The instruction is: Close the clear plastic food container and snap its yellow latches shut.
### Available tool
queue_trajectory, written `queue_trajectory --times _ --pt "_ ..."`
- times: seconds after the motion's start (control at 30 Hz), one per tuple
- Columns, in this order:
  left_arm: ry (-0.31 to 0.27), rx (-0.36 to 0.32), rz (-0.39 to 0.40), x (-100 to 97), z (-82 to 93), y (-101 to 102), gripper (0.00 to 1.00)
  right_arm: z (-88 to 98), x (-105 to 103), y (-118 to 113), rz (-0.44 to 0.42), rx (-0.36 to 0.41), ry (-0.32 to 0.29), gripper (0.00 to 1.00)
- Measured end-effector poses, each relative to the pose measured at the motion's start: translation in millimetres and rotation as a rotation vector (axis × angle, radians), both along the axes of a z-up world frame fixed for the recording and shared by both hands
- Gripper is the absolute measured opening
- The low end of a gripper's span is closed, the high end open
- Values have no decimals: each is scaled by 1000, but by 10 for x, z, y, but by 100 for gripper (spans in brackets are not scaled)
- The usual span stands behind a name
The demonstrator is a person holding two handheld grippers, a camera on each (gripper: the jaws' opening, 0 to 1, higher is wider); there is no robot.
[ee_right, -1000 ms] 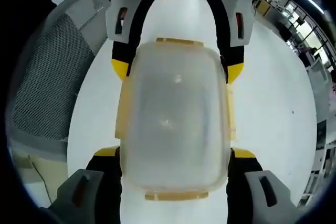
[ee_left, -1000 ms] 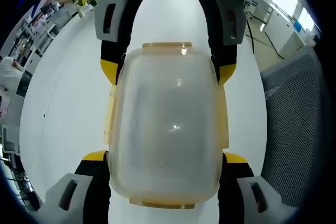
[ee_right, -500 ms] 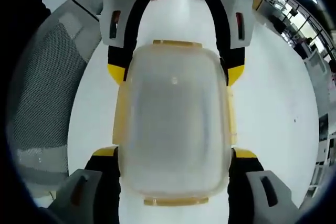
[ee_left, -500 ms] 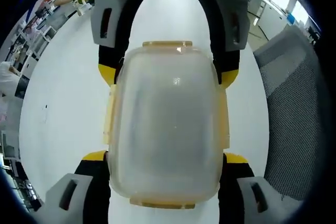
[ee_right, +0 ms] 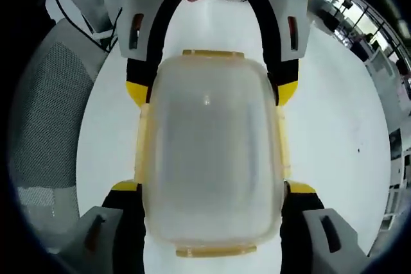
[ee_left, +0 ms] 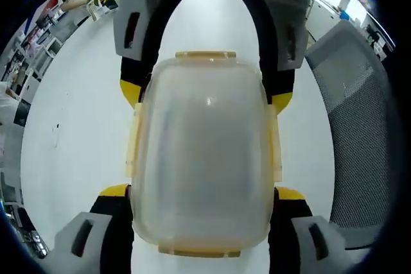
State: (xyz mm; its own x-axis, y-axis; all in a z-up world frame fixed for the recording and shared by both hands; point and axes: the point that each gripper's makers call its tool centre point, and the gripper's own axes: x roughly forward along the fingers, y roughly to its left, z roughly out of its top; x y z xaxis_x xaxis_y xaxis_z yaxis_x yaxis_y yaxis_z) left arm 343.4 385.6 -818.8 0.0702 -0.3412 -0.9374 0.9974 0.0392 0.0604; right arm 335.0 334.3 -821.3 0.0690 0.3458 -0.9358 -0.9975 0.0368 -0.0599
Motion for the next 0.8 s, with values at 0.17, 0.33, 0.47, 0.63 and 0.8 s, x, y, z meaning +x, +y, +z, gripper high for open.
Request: queue_trajectory --times 0.17,0.33,0.47,0.63,0.8 --pt "3 -16 3 84 1 19 86 -23 92 34 0 -7 -7 87" --pt "5 -17 -2 216 -1 53 86 -27 226 76 -11 -12 7 88" --pt "5 -24 -4 333 0 81 86 -26 317 101 -14 -19 8 88" --pt "7 -21 -5 458 0 130 86 -24 453 150 -11 -19 13 88" --pt "7 -24 -9 627 6 157 86 -25 609 178 -16 -22 12 88"
